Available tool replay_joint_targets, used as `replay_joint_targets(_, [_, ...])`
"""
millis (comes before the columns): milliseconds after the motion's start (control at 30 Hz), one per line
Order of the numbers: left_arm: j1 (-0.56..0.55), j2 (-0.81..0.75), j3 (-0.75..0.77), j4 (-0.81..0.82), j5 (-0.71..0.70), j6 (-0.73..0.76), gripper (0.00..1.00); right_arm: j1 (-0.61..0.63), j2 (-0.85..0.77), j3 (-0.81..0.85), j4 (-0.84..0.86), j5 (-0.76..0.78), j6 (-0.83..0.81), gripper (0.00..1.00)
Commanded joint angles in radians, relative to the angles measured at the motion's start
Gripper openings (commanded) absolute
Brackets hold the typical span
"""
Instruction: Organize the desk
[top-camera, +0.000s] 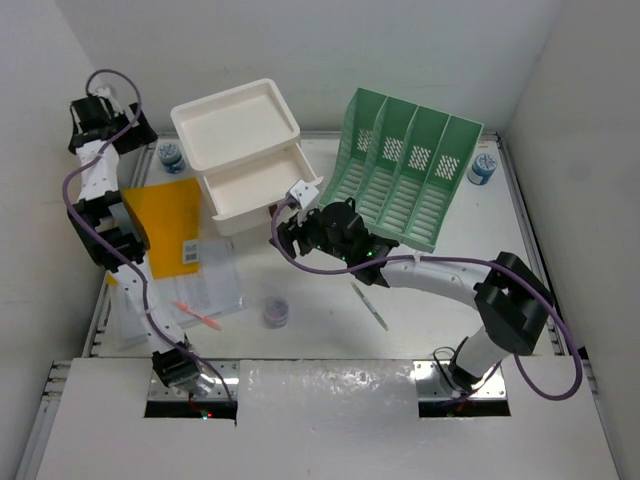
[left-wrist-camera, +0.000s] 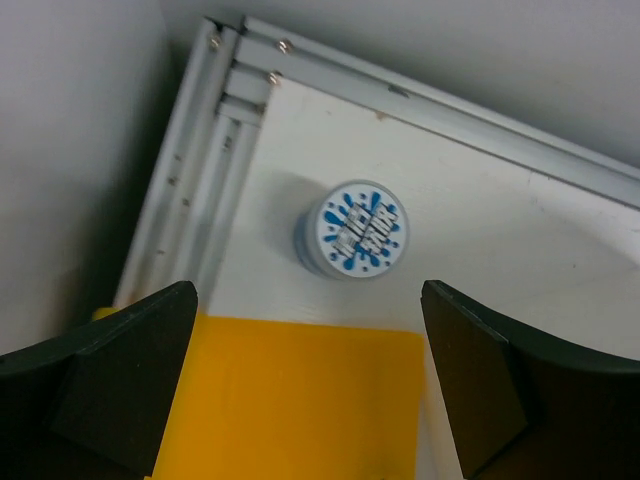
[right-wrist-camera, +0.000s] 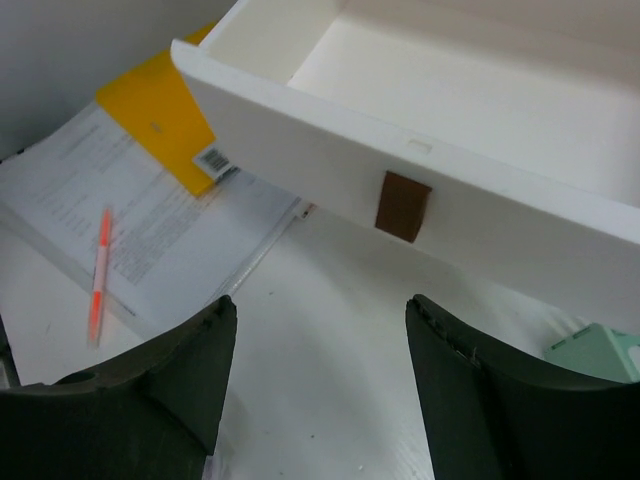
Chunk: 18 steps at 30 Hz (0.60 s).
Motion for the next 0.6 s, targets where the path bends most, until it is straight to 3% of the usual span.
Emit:
replay_joint_targets(0, [-0.021, 0.008, 0.043, 0.042, -0.043, -0.050, 0.92, 0.036, -0.022, 0.045, -0.070, -0.006, -0.056, 0.67])
replay_joint_targets(133, [-0.082, 0.038, -0.002, 0.109, -0.070, -0.017, 0.92, 0.052, -0.008, 0.082, -0.109, -0.004, -0.068, 0.67])
replay_joint_targets(567, [-0.133, 0.201, 0.016, 0.160, -0.156, 0.006, 0.93, 0.077, -0.011, 0.097, -0.130, 0.030, -0.064, 0.68])
